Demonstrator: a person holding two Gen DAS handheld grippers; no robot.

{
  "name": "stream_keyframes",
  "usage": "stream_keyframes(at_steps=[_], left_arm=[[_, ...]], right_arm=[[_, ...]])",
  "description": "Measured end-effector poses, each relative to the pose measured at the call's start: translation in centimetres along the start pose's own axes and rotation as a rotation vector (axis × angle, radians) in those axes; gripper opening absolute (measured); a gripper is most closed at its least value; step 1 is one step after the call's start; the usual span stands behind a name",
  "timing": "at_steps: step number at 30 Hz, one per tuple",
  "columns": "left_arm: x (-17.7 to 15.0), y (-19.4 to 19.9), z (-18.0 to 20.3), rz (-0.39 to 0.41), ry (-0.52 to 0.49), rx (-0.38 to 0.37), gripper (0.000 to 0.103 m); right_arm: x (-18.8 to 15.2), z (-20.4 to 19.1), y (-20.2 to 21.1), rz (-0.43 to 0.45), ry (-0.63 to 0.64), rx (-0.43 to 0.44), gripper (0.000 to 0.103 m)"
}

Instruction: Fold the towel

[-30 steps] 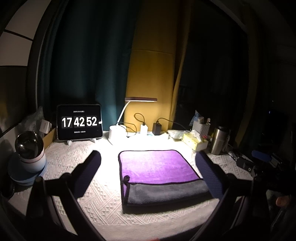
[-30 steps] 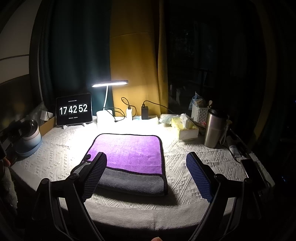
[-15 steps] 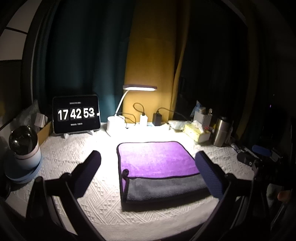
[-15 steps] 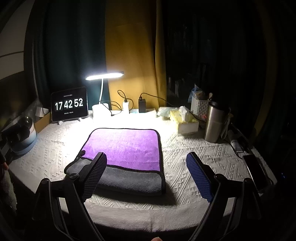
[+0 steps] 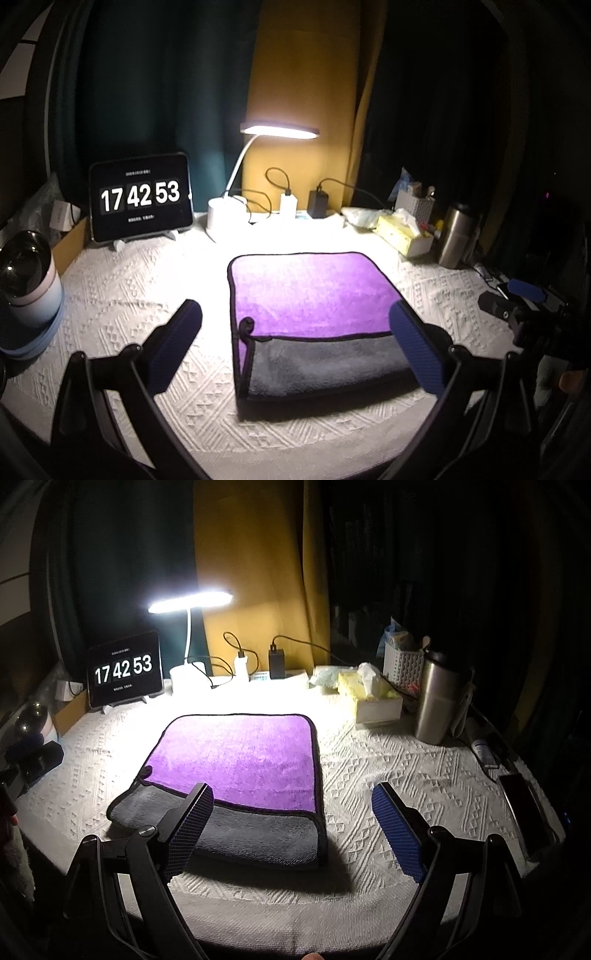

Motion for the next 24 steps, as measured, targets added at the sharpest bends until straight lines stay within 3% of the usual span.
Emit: stream_keyframes(at_steps=[9, 11, 24], left_arm=[[-0.4, -4.2, -1.0, -0.085, 0.019, 0.007, 0.100], [-0.6, -5.1, -1.3, -0.107, 0.025, 0.004, 0.092], [-3.1, -10.8, -3.9, -0.265, 0.074, 0.021, 0.077]], right_arm=[[-0.2, 1.3, -3.6, -0.073, -0.015, -0.004, 0.090], [-0.2, 1.7, -4.4, -0.090, -0.022, 0.002, 0.089], [-1.7, 2.4, -9.2, -0.205, -0.036, 0.033, 0.080]])
Point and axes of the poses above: each gripper's, at about its wrist camera, not at the fingertips, and y roughly against the way its jaws point, z to its right, x to its top, the point moved 1 cm from there along -y, roughly the way its jaws point, and after that the axes turned 7 degrees about -x, right-handed, at the moved point
